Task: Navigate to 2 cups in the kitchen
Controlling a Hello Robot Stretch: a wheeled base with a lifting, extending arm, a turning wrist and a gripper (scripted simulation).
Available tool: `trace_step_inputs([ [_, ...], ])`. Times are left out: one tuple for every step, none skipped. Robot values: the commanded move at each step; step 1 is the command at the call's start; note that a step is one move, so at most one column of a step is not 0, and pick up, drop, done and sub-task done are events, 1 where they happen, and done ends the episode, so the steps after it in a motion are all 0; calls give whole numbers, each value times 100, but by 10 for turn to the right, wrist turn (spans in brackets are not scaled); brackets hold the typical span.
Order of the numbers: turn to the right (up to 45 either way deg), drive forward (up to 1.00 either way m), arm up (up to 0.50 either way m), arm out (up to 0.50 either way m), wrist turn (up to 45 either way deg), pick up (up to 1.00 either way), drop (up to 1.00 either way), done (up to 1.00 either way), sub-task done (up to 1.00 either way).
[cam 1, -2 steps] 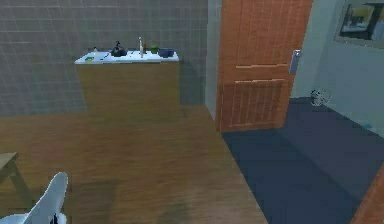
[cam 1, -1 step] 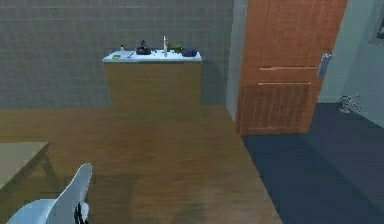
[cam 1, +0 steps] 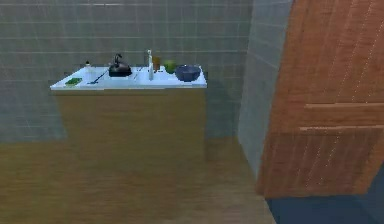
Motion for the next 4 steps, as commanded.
trace_step_inputs([
  [-120,0,0,0,0,0,0,0,0],
  [0,100,0,0,0,0,0,0,0],
  [0,10,0,0,0,0,0,0,0],
  [0,0,0,0,0,0,0,100,0],
])
